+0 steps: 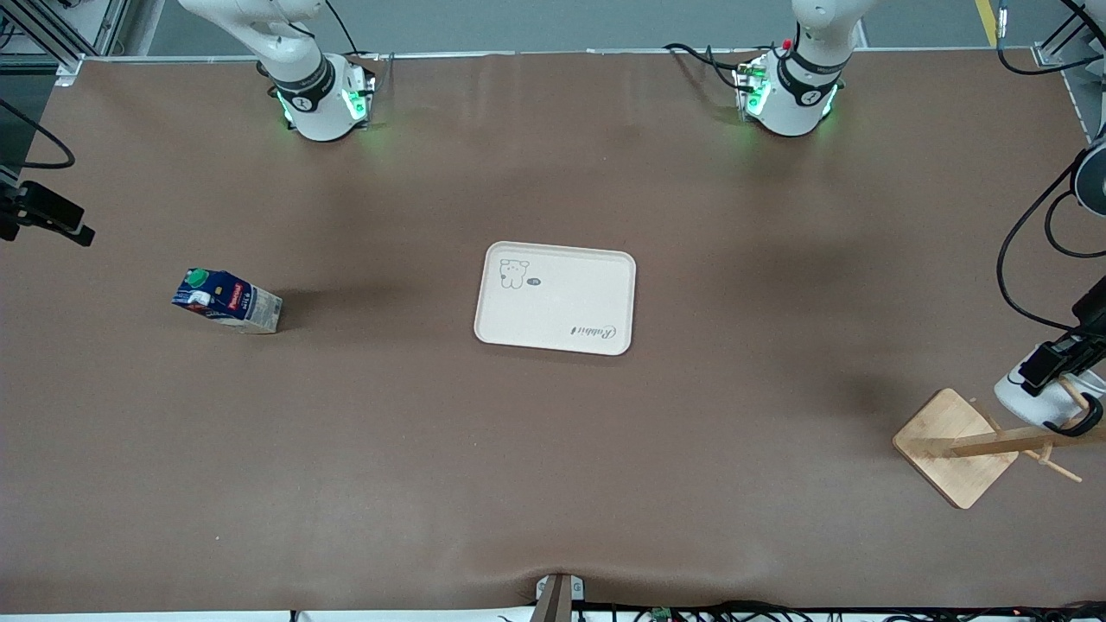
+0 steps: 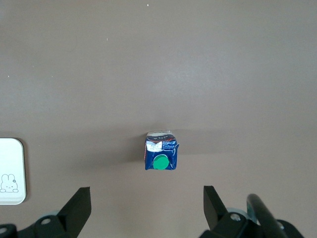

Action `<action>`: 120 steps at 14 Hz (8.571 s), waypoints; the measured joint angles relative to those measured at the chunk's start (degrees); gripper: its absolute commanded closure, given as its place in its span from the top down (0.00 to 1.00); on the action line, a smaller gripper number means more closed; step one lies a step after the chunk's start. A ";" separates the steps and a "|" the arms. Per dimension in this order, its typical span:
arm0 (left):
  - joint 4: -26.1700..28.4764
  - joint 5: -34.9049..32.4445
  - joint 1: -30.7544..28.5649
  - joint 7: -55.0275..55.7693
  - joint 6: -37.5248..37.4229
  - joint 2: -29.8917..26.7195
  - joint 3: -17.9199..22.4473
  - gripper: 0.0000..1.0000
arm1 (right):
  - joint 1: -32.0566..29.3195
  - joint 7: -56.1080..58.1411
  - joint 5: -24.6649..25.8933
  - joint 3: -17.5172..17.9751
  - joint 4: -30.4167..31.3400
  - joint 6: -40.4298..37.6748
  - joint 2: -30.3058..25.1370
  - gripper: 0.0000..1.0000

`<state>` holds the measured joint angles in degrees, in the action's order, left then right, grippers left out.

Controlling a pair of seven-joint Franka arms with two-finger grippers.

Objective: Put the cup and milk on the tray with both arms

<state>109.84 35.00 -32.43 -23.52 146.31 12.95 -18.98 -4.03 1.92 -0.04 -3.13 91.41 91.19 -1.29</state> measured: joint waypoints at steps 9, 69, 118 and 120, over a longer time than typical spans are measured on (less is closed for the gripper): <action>-0.35 -6.95 -0.22 7.21 -5.77 -2.92 -1.99 0.00 | 0.00 0.00 0.00 -0.01 -0.01 0.26 0.01 1.00; -13.62 -60.75 52.31 103.59 -24.71 29.55 -14.03 0.39 | -1.47 1.93 -0.20 -0.05 17.14 12.77 16.02 0.47; -24.21 -39.33 37.69 30.02 -58.67 -13.39 20.78 1.00 | 38.30 -36.01 -21.12 0.40 -1.10 16.05 29.23 1.00; -24.20 -37.75 37.68 30.03 -58.66 -13.38 20.83 1.00 | 38.31 -36.01 -21.12 0.34 -2.50 16.07 29.15 1.00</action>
<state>85.64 -2.75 5.24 6.50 87.64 -0.43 1.85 34.27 -34.09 -21.16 -2.79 88.91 107.25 27.86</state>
